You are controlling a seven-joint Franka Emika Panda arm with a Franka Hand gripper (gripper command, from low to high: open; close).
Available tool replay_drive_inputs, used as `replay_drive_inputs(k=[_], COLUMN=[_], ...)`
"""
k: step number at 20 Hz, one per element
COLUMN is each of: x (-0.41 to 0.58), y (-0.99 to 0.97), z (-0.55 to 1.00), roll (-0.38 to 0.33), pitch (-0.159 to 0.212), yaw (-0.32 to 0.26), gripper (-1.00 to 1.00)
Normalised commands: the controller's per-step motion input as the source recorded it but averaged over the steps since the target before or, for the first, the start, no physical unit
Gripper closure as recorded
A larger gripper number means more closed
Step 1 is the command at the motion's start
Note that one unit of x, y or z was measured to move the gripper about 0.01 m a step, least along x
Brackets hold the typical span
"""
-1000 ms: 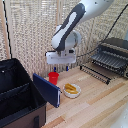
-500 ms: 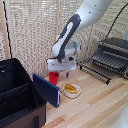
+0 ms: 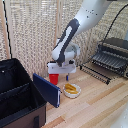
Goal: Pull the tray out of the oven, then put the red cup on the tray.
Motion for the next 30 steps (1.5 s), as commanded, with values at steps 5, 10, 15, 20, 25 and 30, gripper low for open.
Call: replay_drive_inputs(k=[5,10,15,20,25,30], x=[0.073,-0.006,0.019,0.075,0.11,0.084], y=[0.26,0.18,0.02,-0.01,-0.12,-0.43], z=[0.02,0.13,0.5,0.95,0.95,0.9], roll=[-0.032,-0.037,0.016,0.002,0.0,0.027], pitch=[-0.002,-0.07,-0.031,0.011,0.052,0.092], yaw=[-0.064,-0.16,-0.231,-0.268,-0.285,-0.209], gripper=[1.0,1.0,1.0,1.0,1.0,1.0])
